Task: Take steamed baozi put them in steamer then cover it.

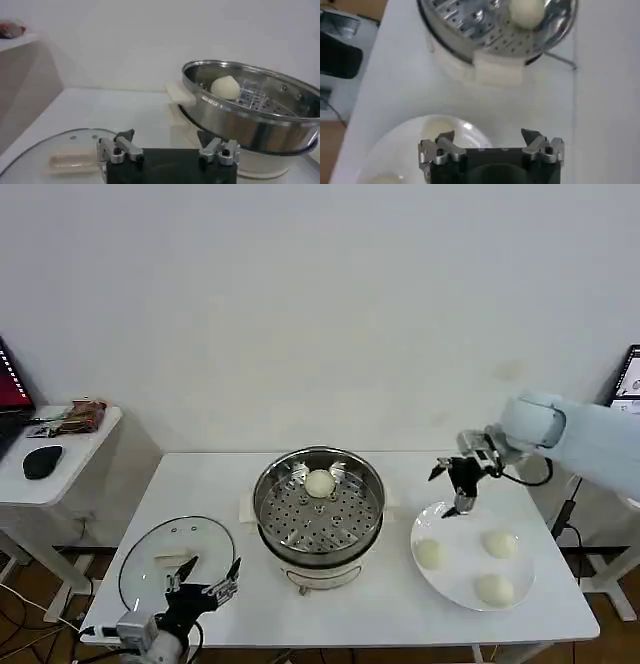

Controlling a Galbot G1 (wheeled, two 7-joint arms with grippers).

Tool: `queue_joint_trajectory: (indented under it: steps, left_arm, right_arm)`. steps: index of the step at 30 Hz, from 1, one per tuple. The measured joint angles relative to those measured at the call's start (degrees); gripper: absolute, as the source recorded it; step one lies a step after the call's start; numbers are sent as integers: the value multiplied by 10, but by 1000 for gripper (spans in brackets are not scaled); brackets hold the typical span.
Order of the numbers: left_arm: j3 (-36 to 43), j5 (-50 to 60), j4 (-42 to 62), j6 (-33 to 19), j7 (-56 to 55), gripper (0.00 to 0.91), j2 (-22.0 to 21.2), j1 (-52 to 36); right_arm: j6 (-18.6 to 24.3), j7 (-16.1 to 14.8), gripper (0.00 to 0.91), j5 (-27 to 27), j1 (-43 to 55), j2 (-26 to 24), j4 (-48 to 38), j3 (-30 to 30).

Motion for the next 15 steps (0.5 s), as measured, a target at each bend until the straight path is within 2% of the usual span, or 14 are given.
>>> queue_joint_trajectory:
  steps: [15]
  left_arm:
    - [-2,1,2,0,-1,907,-2,1]
  right_arm:
    - [6,-21,907,-52,-100,15,-33,57]
